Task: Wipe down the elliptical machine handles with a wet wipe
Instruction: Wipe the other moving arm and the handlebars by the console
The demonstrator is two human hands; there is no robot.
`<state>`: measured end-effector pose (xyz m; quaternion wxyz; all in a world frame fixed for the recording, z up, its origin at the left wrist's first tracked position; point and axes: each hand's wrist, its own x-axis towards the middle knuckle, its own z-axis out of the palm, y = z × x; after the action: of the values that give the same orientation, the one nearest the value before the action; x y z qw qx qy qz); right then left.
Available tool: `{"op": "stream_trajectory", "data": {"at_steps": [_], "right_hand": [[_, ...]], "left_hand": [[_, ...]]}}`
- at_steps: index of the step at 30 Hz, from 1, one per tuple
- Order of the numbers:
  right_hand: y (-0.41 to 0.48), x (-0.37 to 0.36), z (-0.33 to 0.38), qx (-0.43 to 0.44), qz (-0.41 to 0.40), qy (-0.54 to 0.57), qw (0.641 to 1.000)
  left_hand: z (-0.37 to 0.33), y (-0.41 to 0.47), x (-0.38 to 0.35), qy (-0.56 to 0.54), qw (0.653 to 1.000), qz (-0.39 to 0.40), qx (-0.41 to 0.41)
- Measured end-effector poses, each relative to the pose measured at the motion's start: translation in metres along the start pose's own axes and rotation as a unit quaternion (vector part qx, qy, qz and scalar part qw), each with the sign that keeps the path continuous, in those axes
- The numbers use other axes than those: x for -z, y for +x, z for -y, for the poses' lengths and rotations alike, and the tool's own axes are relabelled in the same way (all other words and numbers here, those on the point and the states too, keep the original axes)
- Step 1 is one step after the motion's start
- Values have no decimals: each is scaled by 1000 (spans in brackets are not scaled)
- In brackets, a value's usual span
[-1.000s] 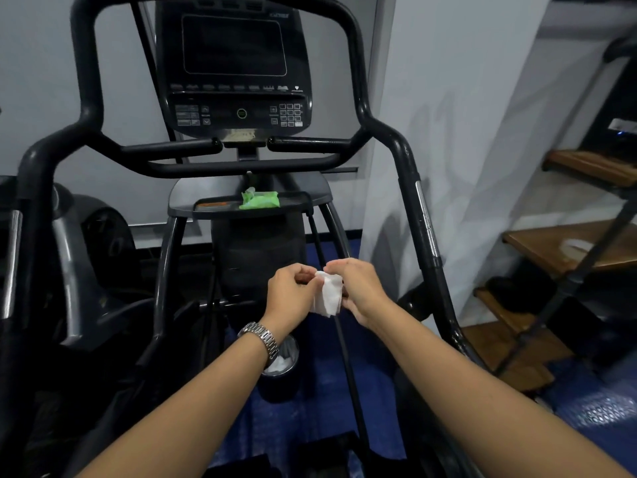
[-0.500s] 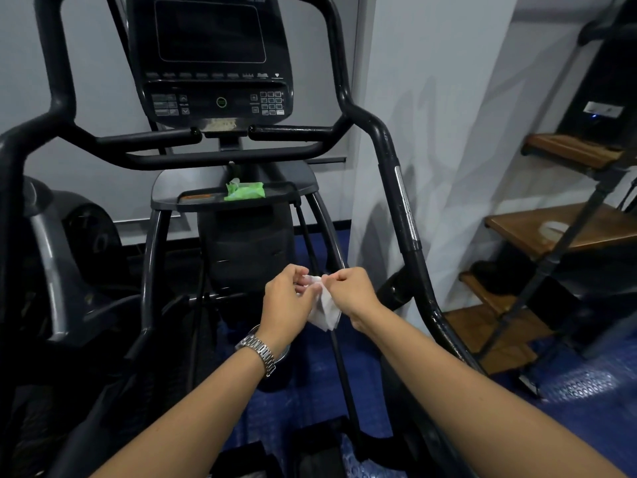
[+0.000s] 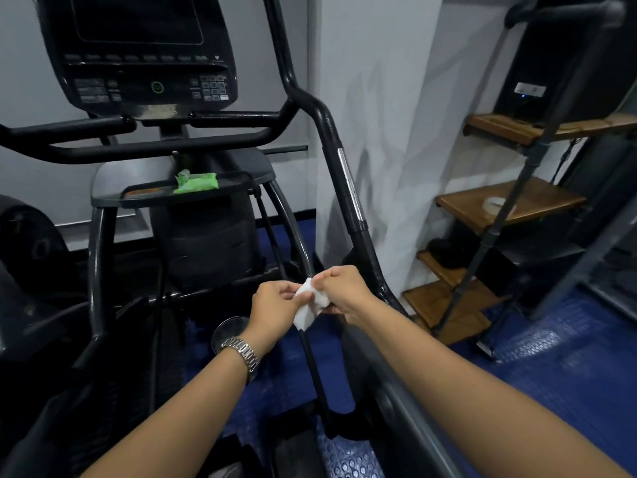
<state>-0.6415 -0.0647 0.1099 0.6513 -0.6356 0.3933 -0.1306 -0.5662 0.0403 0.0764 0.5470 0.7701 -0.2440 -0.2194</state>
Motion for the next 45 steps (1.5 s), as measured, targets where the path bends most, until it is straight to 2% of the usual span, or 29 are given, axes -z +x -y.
{"op": "stream_trajectory", "data": {"at_steps": [6, 9, 13, 16, 19, 23, 27, 31, 35, 39, 45], "right_hand": [[-11, 60, -6, 35, 25, -52, 998], [-18, 96, -14, 41, 21, -61, 997], [-32, 131, -27, 69, -4, -107, 992], [-43, 154, -43, 109, -26, -180, 977], [-61, 173, -57, 162, -34, -274, 947], [-88, 197, -75, 191, -39, -339, 920], [-107, 213, -97, 204, -40, -343, 916], [-117, 223, -117, 235, -47, -348, 906], [-125, 238, -136, 229, -57, -332, 913], [-133, 244, -147, 221, -26, -295, 929], [-140, 250, -162, 187, 13, -242, 952]], "left_hand": [[-1, -8, -29, -91, 993, 36, 61], [2, -13, -45, -92, 992, 37, 84], [2, -25, -65, -52, 996, 23, 71], [1, -41, -83, 12, 1000, 9, 8], [-3, -62, -98, 82, 991, -13, -101], [-5, -87, -116, 154, 953, 7, -260], [-8, -116, -139, 206, 913, 54, -349], [-7, -143, -150, 245, 878, 103, -399], [-4, -162, -156, 272, 846, 154, -431], [1, -167, -160, 296, 811, 211, -458], [10, -167, -168, 288, 789, 235, -490]]}}
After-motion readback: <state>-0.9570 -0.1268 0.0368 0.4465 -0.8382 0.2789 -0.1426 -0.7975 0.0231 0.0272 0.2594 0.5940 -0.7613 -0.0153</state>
